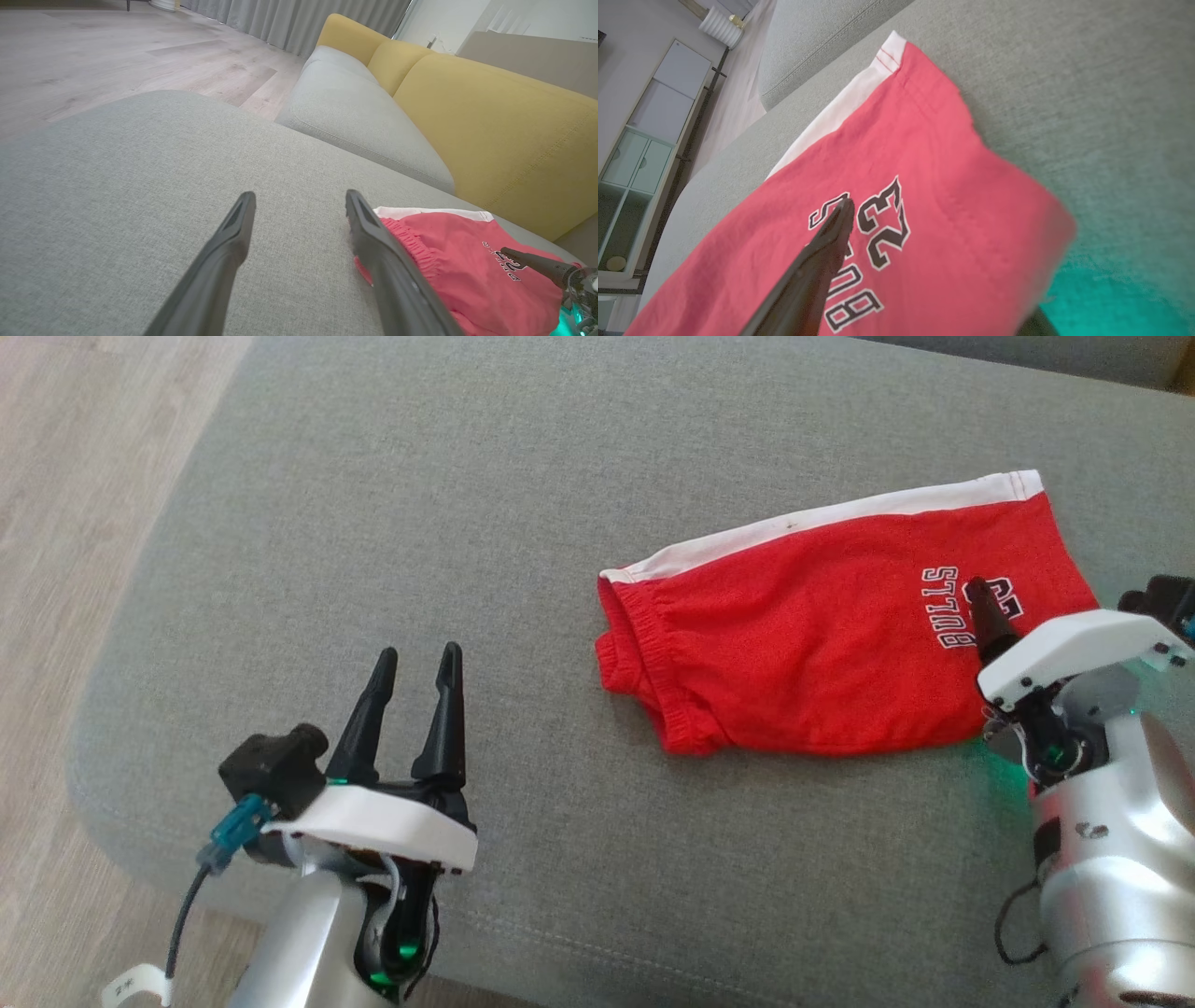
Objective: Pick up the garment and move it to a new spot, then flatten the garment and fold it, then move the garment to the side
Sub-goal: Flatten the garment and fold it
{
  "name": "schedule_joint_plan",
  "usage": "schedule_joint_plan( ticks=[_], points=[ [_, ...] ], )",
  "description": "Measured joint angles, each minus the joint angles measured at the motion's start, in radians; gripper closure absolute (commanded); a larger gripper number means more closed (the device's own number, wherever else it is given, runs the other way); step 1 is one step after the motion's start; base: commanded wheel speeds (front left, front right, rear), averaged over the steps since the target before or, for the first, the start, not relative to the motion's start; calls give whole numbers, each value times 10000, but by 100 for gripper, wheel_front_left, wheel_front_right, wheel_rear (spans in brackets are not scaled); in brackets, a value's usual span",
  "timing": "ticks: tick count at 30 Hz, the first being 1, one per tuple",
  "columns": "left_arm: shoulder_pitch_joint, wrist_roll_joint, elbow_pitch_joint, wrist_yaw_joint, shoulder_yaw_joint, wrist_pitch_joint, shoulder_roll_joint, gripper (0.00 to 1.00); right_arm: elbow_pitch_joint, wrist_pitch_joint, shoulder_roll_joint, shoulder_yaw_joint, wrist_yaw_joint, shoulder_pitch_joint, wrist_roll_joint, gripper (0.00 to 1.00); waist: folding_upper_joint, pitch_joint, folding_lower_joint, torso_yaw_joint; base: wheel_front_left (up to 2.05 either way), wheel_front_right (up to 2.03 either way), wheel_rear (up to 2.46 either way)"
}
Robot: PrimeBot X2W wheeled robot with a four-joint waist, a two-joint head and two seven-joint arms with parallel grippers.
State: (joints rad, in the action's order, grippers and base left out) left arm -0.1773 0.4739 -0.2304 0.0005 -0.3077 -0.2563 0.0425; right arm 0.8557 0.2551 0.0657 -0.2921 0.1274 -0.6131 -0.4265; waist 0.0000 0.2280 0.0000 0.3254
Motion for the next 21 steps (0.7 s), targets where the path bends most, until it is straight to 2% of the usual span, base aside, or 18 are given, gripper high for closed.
schedule_joint_plan(
  ticks=[1,2,3,7,12,21],
  points=[
    [-3,44,6,8,-2,0,0,0,92,0,2,-35,0,-93,71,0,0,16,0,17,0,0,0],
    [-10,44,8,10,-8,0,0,0,180,-12,8,-59,0,-175,132,27,0,31,0,31,0,0,0],
    [-38,44,13,12,-12,0,0,0,284,-123,15,-58,0,-288,153,100,0,56,0,42,0,0,0],
    [-139,44,13,84,2,0,0,0,430,-476,19,75,0,-329,25,100,0,54,0,-46,0,0,0],
    [-138,44,-13,84,46,0,0,0,408,-1037,-23,470,0,-234,-704,100,0,-79,0,-305,0,0,0],
    [-117,25,-82,67,261,0,0,0,-219,-1990,-67,625,0,902,-1478,100,0,-469,0,-1045,0,0,0]
  ],
)
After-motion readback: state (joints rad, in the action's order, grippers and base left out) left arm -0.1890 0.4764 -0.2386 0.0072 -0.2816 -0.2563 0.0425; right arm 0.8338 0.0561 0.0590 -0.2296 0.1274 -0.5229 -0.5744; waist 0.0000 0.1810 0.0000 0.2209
